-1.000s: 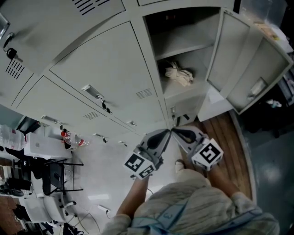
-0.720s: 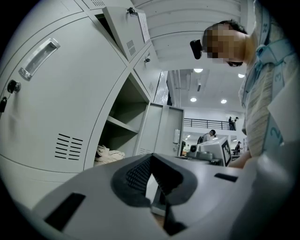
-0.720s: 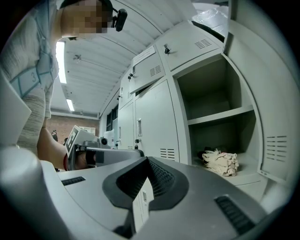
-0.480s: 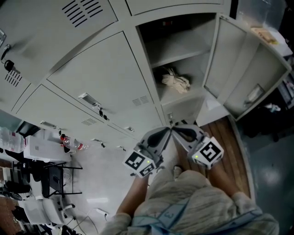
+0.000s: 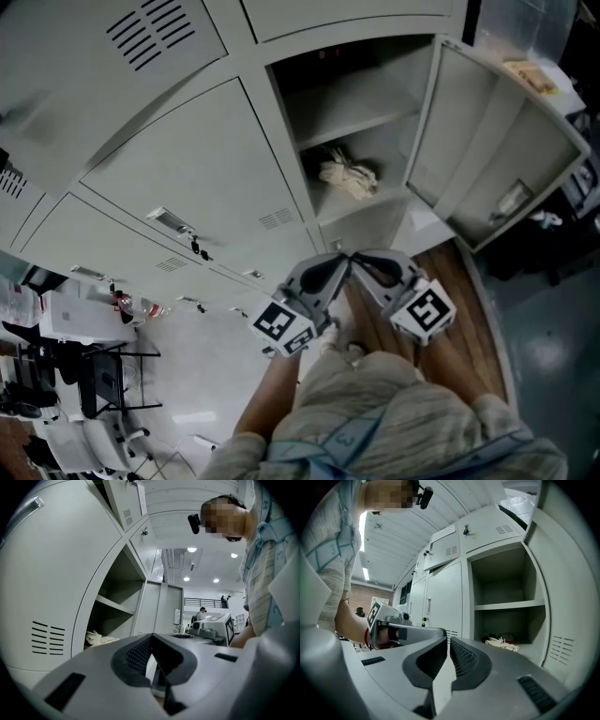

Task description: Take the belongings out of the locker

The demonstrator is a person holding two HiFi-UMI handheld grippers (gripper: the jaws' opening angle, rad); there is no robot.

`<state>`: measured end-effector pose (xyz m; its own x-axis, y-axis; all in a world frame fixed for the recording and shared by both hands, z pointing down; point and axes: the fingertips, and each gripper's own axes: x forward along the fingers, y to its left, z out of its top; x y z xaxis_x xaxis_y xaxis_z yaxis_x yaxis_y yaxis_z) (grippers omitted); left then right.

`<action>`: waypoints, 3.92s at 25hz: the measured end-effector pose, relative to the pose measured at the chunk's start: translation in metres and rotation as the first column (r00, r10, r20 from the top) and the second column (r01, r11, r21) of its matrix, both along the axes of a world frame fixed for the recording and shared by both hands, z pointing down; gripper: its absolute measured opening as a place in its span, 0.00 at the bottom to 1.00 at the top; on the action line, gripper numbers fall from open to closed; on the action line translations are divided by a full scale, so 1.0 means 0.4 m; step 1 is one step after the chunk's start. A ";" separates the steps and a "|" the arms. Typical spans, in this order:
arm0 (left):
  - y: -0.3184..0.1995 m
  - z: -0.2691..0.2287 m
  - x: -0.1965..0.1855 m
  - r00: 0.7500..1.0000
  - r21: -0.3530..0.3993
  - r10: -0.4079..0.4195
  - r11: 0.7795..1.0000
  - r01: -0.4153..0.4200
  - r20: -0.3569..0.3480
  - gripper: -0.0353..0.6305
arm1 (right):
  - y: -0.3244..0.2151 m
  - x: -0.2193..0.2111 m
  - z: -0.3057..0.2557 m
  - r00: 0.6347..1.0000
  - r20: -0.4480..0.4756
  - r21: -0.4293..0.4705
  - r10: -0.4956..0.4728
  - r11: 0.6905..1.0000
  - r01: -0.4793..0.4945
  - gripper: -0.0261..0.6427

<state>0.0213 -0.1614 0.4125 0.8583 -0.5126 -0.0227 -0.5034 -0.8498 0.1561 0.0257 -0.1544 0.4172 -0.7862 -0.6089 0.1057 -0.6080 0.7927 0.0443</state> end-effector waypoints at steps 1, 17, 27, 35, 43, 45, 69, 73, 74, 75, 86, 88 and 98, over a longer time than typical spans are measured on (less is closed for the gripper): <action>-0.005 0.001 0.000 1.000 -0.003 0.000 1.000 0.000 -0.003 0.06 | -0.005 0.000 0.003 1.000 -0.009 -0.004 0.002 1.000 -0.002 0.04; -0.040 0.039 -0.034 1.000 -0.021 -0.005 1.000 0.006 0.018 0.06 | -0.066 -0.020 0.031 0.999 -0.048 -0.067 0.004 0.998 -0.007 0.13; -0.054 0.039 -0.038 1.000 -0.035 0.011 0.999 -0.011 -0.003 0.06 | -0.113 -0.012 0.044 0.994 -0.103 -0.076 0.039 0.996 -0.047 0.23; -0.058 0.048 -0.044 1.000 -0.048 0.016 0.999 -0.016 -0.012 0.06 | -0.155 0.016 0.060 0.983 -0.159 -0.068 0.091 0.992 -0.103 0.32; -0.067 0.049 -0.047 1.000 -0.052 0.016 0.998 -0.017 -0.020 0.06 | -0.210 0.030 0.086 0.952 -0.277 -0.040 0.126 0.989 -0.142 0.36; -0.071 0.052 -0.048 1.000 -0.055 0.015 0.998 -0.016 -0.018 0.06 | -0.225 0.032 0.094 0.947 -0.292 -0.035 0.132 0.988 -0.149 0.36; -0.117 0.074 -0.044 1.000 -0.073 0.030 0.997 -0.030 -0.009 0.06 | -0.406 0.068 0.124 0.913 -0.331 0.005 0.239 0.968 -0.252 0.46; -0.127 0.075 -0.044 1.000 -0.078 0.030 0.997 -0.031 -0.010 0.06 | -0.423 0.065 0.133 0.905 -0.352 -0.001 0.239 0.967 -0.256 0.49; -0.130 0.077 -0.044 0.999 -0.077 0.032 0.997 -0.032 -0.007 0.06 | -0.428 0.065 0.135 0.904 -0.354 -0.003 0.240 0.966 -0.258 0.49; -0.132 0.080 -0.044 0.999 -0.076 0.033 0.997 -0.034 -0.005 0.06 | -0.433 0.066 0.138 0.903 -0.356 -0.006 0.242 0.965 -0.261 0.49; -0.151 0.089 -0.047 0.999 -0.085 0.037 0.996 -0.036 0.011 0.06 | -0.505 0.058 0.150 0.874 -0.431 0.001 0.225 0.968 -0.249 0.49; -0.154 0.091 -0.048 0.999 -0.085 0.038 0.996 -0.037 0.011 0.06 | -0.517 0.055 0.158 0.866 -0.450 0.002 0.220 0.969 -0.245 0.49; -0.165 0.100 -0.051 0.999 -0.094 0.044 0.995 -0.043 0.007 0.06 | -0.573 0.058 0.209 0.805 -0.568 -0.017 0.172 0.975 -0.221 0.49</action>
<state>0.0010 -0.2272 0.4524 0.8798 -0.4743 0.0312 -0.4680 -0.8529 0.2315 0.0489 -0.3838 0.5008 -0.4403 -0.7145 0.5437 -0.6401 0.6744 0.3679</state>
